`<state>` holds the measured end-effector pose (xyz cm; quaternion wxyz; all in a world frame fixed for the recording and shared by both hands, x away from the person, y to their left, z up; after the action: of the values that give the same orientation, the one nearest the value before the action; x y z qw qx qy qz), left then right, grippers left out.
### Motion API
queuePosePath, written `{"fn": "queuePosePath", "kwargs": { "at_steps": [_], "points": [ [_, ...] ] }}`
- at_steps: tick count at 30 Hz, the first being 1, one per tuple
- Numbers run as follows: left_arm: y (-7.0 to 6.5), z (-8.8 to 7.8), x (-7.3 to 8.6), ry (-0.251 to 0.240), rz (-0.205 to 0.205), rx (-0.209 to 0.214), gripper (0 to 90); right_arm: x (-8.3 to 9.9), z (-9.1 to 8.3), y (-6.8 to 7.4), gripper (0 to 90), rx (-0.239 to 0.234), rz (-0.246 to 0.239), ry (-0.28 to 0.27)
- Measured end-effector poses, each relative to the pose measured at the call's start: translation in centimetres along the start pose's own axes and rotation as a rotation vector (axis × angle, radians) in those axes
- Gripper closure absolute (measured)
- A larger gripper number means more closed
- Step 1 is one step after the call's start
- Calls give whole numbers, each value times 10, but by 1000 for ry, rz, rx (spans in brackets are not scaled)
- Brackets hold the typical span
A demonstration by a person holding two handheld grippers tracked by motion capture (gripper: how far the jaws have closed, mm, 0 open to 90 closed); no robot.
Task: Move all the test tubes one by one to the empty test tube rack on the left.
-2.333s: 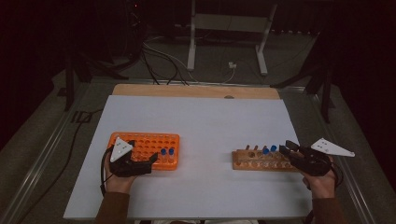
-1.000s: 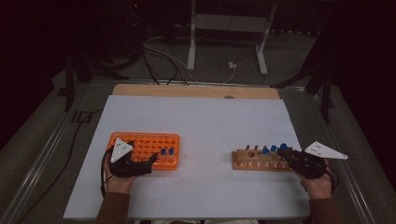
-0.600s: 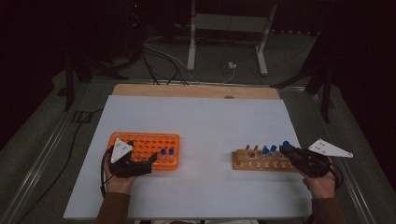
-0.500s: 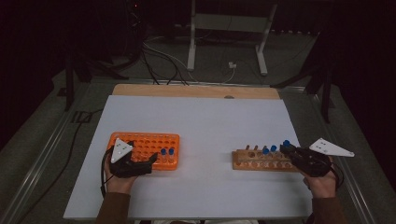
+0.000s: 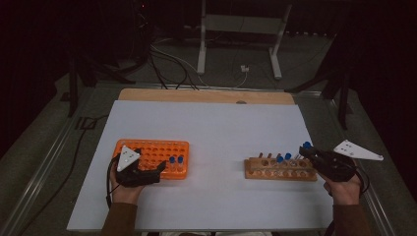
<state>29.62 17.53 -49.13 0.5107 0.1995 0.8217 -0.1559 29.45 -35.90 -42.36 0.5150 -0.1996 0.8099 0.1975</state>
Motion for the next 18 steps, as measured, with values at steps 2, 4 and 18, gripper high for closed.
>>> {"fn": "queuePosePath", "kwargs": {
  "at_steps": [2, 4, 18],
  "points": [
    [0, 0, 0, -1, -1, 0, 7, -3, 0, 0, 771, -1, 1, -2],
    [0, 0, 0, -1, -1, 0, 7, -6, 0, 1, 771, -5, -4, -9],
    [2, 0, 0, -4, -7, -1, 7, -21, 10, -1, 771, 12, -2, -47]
  ]
}}
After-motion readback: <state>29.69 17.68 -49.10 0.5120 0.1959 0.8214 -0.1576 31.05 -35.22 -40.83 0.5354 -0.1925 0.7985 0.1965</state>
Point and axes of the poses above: each handheld gripper's, and its own axes: z roughly forward along the jaws, x roughly out of its underside, y roughly to its left, the point moved 3 cm from there along z, roughly forward along the jaws, and after that the axes turned 3 degrees about z, right-handed, at the moved point
